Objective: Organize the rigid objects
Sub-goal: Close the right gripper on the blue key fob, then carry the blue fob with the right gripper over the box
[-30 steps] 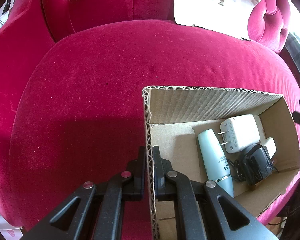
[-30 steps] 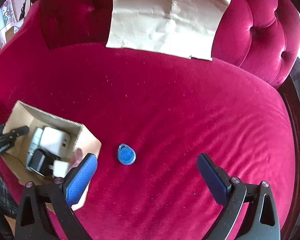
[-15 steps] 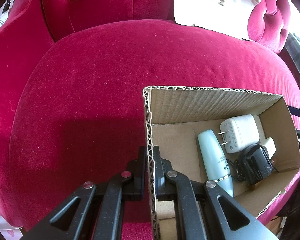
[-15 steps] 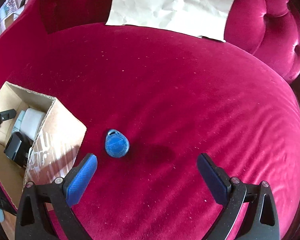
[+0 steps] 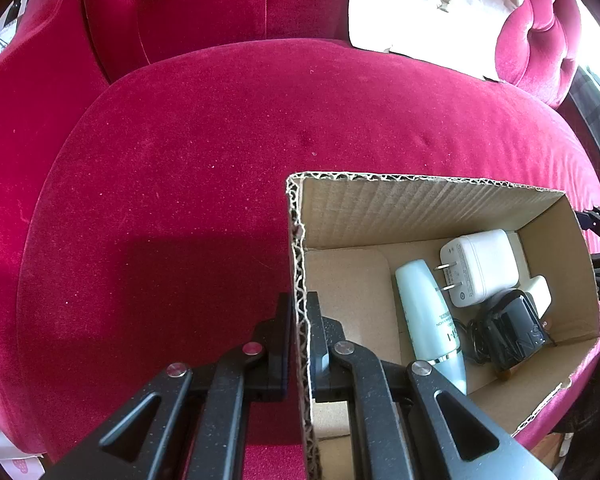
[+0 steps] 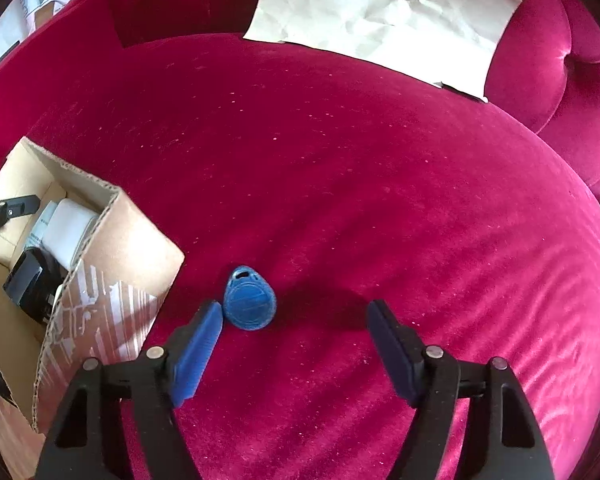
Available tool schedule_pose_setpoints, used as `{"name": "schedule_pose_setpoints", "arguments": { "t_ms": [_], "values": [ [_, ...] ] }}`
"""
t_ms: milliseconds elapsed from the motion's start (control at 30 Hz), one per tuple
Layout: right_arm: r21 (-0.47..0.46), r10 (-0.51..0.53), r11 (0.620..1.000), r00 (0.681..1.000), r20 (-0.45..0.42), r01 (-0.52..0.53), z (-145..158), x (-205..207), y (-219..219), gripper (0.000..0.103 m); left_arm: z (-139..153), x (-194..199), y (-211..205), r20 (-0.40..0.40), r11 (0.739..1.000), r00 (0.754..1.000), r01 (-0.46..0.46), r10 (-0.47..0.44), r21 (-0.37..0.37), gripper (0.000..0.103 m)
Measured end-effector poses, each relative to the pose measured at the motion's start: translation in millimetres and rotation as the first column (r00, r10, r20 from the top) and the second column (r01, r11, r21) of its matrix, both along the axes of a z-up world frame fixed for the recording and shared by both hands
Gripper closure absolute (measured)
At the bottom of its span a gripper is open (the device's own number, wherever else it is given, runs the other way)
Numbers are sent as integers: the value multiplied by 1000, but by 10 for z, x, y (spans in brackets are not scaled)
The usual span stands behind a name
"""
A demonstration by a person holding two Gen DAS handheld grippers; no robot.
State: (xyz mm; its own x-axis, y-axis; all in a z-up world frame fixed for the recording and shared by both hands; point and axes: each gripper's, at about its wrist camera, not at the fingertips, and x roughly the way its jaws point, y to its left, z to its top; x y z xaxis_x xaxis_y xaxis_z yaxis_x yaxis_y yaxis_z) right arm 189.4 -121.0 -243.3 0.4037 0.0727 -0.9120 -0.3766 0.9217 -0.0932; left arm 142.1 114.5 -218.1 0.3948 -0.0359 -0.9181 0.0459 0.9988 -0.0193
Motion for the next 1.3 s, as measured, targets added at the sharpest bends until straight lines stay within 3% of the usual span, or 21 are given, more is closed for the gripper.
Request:
{"name": "schedule_pose_setpoints", "arguments": {
  "t_ms": [67,167,200,233,633,1300],
  "values": [
    [-1,12,1000,1000,8,-12,4,-29,39,36,1,-2,-2,0,1000,1000,0,0,0,97],
    [4,19,1000,1000,16,-19,33,-59,88,58,1,3,2,-1,1000,1000,0,0,1,97],
    [3,17,1000,1000,18,-17,44,-62,99,71,-1,8,6,0,1000,1000,0,0,2,97],
    [-1,11,1000,1000,21,-11,53,-61,99,75,0,9,6,0,1000,1000,0,0,3,97],
    [3,-24,1000,1000,7,24,94,-27,72,75,10,14,-11,1,1000,1000,1,-1,5,97],
    [-3,-77,997,996,52,77,539,-278,183,75,-3,3,-25,6,1000,1000,3,-3,7,97]
  ]
}}
